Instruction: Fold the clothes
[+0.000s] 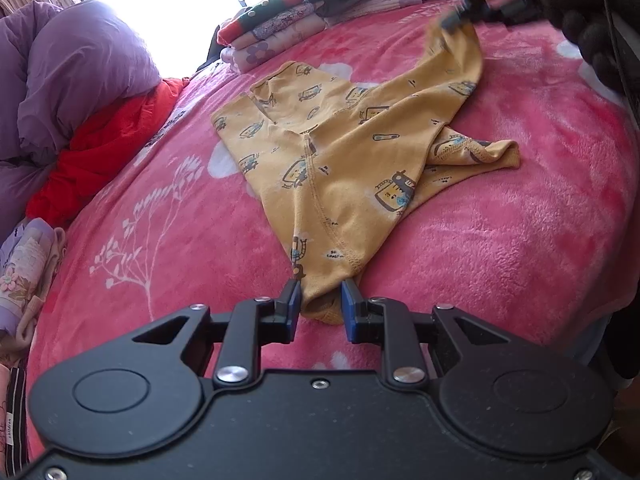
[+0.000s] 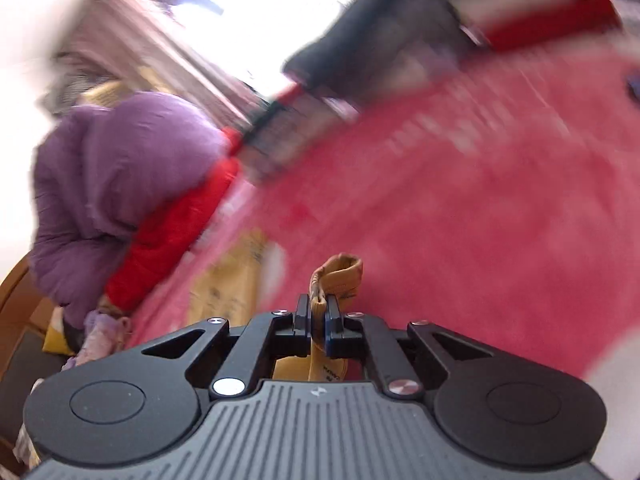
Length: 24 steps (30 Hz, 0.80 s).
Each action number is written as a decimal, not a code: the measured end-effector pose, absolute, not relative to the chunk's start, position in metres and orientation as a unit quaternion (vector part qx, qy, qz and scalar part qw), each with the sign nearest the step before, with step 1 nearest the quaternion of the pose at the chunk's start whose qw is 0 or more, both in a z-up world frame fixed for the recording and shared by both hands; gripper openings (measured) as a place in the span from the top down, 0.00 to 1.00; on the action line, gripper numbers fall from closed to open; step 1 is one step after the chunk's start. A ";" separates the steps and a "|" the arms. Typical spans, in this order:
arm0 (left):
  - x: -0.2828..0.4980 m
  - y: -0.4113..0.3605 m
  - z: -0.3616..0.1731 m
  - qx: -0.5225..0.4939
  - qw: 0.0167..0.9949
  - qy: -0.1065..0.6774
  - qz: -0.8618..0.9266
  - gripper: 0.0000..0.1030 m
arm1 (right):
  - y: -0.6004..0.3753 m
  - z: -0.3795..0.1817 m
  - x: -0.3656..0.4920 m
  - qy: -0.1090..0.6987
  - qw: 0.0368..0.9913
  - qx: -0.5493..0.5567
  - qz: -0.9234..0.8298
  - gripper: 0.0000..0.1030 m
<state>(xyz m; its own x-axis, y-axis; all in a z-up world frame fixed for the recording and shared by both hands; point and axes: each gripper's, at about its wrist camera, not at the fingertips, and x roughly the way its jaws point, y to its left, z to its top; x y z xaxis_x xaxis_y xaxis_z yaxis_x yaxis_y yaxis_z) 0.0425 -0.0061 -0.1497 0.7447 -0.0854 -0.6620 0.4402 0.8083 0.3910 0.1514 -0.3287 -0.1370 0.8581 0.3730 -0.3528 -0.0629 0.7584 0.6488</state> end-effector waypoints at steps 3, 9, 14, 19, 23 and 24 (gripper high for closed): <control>0.041 -0.005 -0.150 0.269 0.893 0.327 -0.153 0.80 | -0.325 -0.132 0.158 0.249 0.911 0.306 0.117 0.92; 0.039 0.010 -0.133 0.232 0.888 0.346 -0.192 0.78 | -0.319 -0.159 0.173 0.323 0.897 0.293 0.078 0.87; 0.044 0.035 -0.114 0.122 0.910 0.342 -0.201 0.78 | -0.320 -0.164 0.170 0.319 0.895 0.298 0.091 0.86; 0.059 0.025 -0.130 0.094 0.898 0.377 -0.206 0.78 | -0.326 -0.160 0.169 0.303 0.899 0.303 0.095 0.91; 0.054 0.023 -0.132 0.112 0.895 0.372 -0.217 0.77 | -0.331 -0.156 0.168 0.286 0.902 0.310 0.088 0.91; 0.053 0.026 -0.129 0.107 0.897 0.368 -0.218 0.78 | -0.334 -0.156 0.167 0.282 0.903 0.314 0.087 0.91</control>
